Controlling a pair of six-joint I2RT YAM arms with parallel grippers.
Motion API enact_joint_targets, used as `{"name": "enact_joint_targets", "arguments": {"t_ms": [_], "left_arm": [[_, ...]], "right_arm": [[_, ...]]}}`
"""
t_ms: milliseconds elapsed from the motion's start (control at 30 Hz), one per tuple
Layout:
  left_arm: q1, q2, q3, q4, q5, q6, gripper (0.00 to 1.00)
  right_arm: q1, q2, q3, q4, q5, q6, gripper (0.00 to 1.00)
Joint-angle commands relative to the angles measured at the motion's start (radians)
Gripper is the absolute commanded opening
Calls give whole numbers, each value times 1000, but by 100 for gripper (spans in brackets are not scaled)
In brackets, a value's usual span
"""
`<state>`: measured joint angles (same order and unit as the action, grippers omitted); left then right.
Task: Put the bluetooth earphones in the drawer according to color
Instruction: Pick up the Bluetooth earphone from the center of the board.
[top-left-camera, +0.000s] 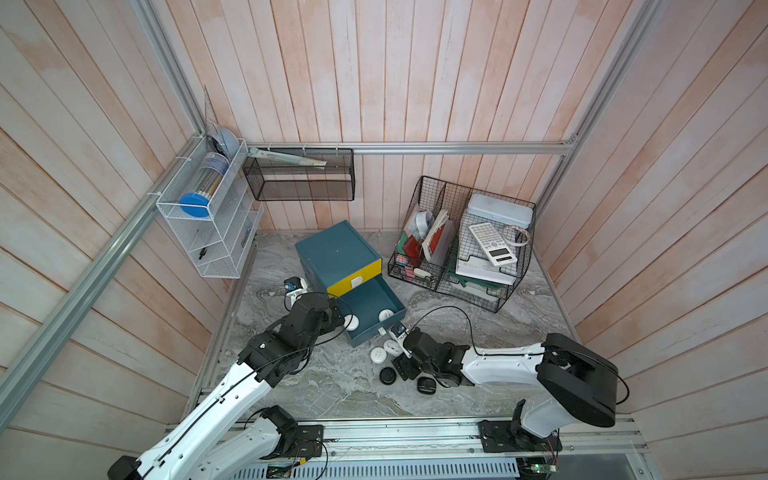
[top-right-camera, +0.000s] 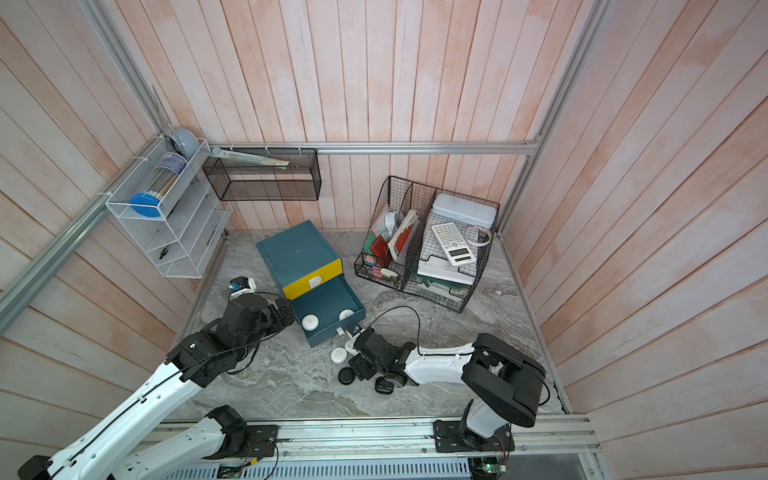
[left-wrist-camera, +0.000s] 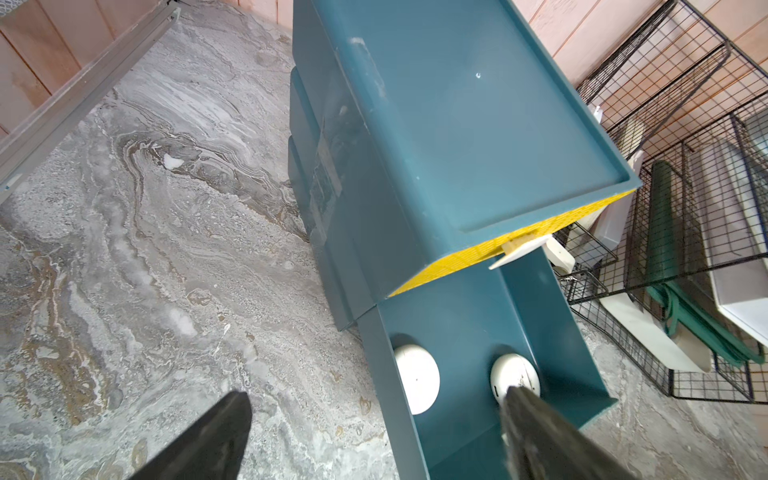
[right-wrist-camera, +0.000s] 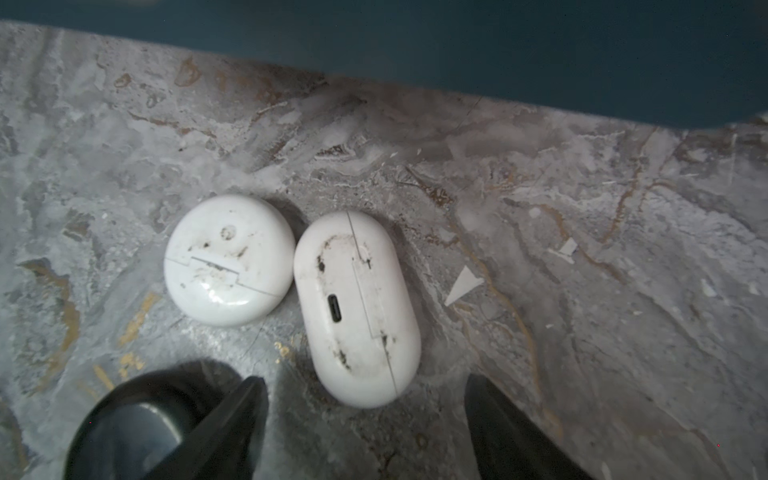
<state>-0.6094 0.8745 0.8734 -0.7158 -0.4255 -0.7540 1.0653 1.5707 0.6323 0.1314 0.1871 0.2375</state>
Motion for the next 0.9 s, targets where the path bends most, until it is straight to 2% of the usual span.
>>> {"name": "enact_joint_targets", "arguments": {"t_ms": [0,333,467,633,867], "left_arm": [[11,-12,-17,-1,9,-10,100],[28,-9,-28,13,28,-7,100],[29,-4,-25,15,28,-6,100],[31,-5,-25,16,29,-5,100],[33,-7,-23,13,32,-5,100]], "right_arm": [[-3,55,29,36,44,-27,83],[-3,92,51,43,28,-59,82],[-3,107,57,34,30,-63,69],[-2,91,44,29,27,-57,62],[-2,34,2,12,4,-25,46]]}}
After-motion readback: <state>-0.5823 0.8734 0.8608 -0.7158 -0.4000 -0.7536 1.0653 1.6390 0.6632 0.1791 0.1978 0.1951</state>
